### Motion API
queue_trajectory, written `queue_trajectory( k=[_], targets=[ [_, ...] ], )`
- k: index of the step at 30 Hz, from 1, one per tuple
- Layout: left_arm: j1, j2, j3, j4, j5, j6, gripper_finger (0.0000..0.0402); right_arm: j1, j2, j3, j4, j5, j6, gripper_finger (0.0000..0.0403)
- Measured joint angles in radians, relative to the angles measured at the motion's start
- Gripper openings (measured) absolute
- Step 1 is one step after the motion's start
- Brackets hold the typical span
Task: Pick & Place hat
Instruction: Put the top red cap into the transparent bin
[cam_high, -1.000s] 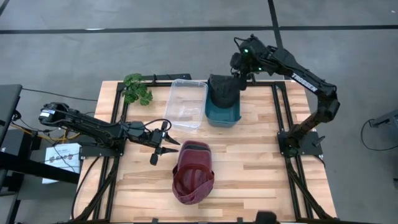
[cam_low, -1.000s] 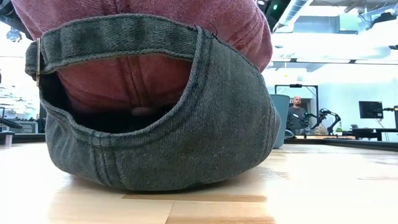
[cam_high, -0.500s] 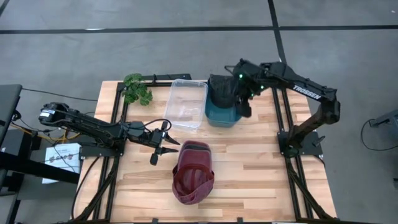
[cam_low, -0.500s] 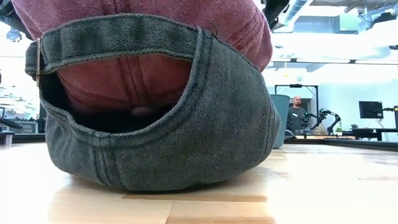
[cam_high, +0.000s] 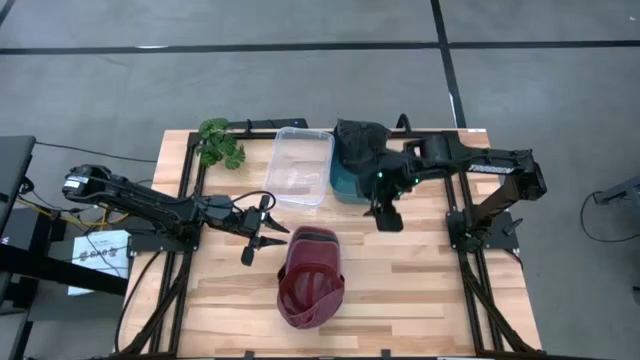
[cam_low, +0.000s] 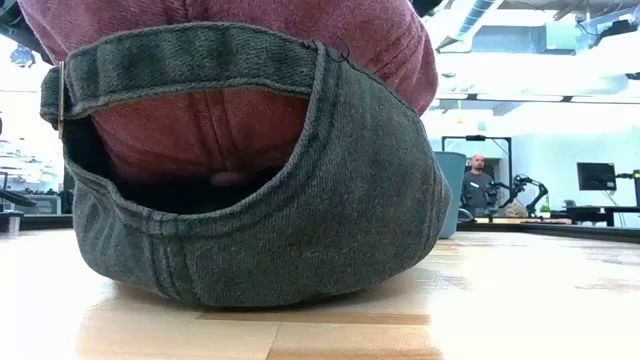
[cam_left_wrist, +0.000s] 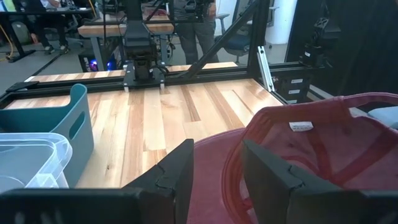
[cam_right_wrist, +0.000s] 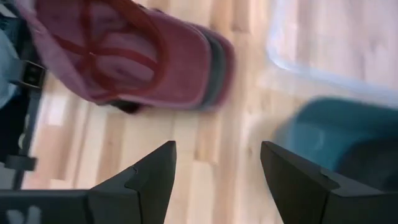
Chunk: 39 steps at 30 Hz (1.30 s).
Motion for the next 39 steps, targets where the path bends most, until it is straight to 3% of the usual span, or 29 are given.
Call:
queue_trajectory(
  k=[6,14,30,39],
  targets=[
    [0.0,0.0,0.0,0.006,0.0,0.0,0.0131,0.109,0.045,0.001,0.053,0.02,0.048,0.0228],
    [0.0,0.0,0.0,0.008,0.0,0.0,0.0131,0.258,0.162,0.0,0.083,0.154,0.072,0.0228],
    [-0.003,0.0,0.0,0.015,0.0,-0.112,0.0131,0.446,0.276,0.0,0.21,0.336,0.233,0.0228],
    [-0.134,0.0,0.0,0.055,0.0,-0.12,0.0131,0.577,0.274,0.0,0.273,0.501,0.293,0.0228]
  ],
)
